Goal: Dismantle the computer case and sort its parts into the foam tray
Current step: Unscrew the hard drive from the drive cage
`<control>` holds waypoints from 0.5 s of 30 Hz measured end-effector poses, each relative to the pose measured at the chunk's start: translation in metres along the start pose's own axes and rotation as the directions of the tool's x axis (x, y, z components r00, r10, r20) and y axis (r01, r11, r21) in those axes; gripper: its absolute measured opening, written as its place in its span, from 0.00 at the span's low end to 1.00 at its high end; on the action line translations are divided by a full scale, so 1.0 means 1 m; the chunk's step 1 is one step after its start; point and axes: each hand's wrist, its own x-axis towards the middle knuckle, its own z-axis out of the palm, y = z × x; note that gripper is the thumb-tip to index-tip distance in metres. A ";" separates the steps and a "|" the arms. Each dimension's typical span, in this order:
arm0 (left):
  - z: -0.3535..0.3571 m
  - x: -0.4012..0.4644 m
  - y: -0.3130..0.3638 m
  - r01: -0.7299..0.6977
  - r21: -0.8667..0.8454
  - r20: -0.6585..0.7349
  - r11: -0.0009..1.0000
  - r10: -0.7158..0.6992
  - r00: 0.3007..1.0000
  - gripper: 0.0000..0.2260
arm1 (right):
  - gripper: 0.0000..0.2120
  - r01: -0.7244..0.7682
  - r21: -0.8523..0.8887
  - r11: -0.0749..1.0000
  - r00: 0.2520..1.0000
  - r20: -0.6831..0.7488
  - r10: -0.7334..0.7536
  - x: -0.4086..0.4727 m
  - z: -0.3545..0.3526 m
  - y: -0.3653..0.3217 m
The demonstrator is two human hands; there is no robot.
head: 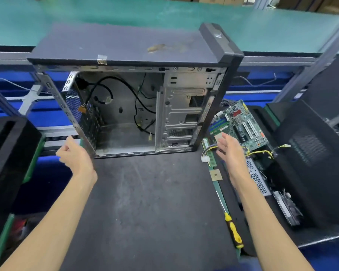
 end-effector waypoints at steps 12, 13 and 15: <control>-0.040 -0.118 -0.028 -0.210 0.062 0.230 0.976 0.190 0.954 0.07 | 0.08 0.055 -0.763 0.644 0.995 0.096 0.030 -0.089 -0.090 0.061; -0.044 -0.131 -0.033 -0.216 0.095 0.298 0.972 0.179 0.938 0.09 | 0.08 0.041 -0.808 0.588 0.993 0.098 0.066 -0.100 -0.093 0.072; -0.056 -0.157 -0.045 -0.222 0.146 0.404 0.964 0.147 0.903 0.09 | 0.09 0.037 -0.851 0.523 0.990 0.103 0.099 -0.122 -0.099 0.091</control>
